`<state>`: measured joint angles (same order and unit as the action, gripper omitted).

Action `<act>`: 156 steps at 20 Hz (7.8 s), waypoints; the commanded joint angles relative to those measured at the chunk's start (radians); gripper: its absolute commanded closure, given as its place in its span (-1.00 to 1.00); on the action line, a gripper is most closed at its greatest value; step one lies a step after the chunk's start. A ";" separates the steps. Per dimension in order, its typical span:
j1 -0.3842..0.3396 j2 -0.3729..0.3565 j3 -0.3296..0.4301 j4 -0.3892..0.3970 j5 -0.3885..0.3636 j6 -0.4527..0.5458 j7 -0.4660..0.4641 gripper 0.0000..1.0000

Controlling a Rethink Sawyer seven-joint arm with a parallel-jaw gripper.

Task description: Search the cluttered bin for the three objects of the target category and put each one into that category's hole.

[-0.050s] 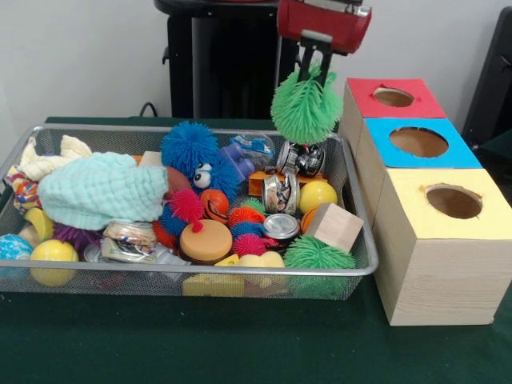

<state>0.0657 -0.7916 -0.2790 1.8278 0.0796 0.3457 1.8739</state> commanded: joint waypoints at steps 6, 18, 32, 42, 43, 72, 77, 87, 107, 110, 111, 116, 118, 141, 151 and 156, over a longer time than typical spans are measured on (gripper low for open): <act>-0.077 0.035 0.097 0.062 -0.033 -0.002 0.081 -1.00; -0.012 0.040 0.045 -0.006 -0.012 0.048 0.135 -1.00; -0.093 -0.046 0.056 -0.078 -0.078 0.110 -0.026 -1.00; -0.303 -0.159 0.228 -0.018 -0.126 0.127 -0.178 -1.00; -0.319 -0.168 0.233 -0.019 -0.136 0.138 -0.187 -1.00; -0.524 0.041 0.481 -0.166 -0.396 0.185 -0.157 -1.00; -0.483 0.080 0.473 -0.229 -0.451 0.225 -0.163 -1.00; -0.407 0.089 0.405 -0.322 -0.555 0.298 -0.146 -1.00; -0.327 0.083 0.331 -0.520 -0.760 0.473 -0.120 -1.00; -0.331 0.088 0.331 -0.543 -0.780 0.464 -0.129 -1.00; -0.332 0.092 0.329 -0.552 -0.785 0.459 -0.125 -1.00; -0.326 0.110 0.309 -0.581 -0.817 0.427 -0.106 -1.00; -0.325 0.125 0.305 -0.592 -0.828 0.409 -0.097 -1.00; -0.397 0.257 0.378 -0.455 -0.692 0.474 -0.123 -1.00; -0.434 0.272 0.411 -0.431 -0.582 0.651 -0.165 -1.00; -0.436 0.274 0.410 -0.446 -0.569 0.761 -0.198 -1.00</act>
<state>-0.3487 -0.5546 0.0442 1.3063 -0.5288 0.9197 1.8735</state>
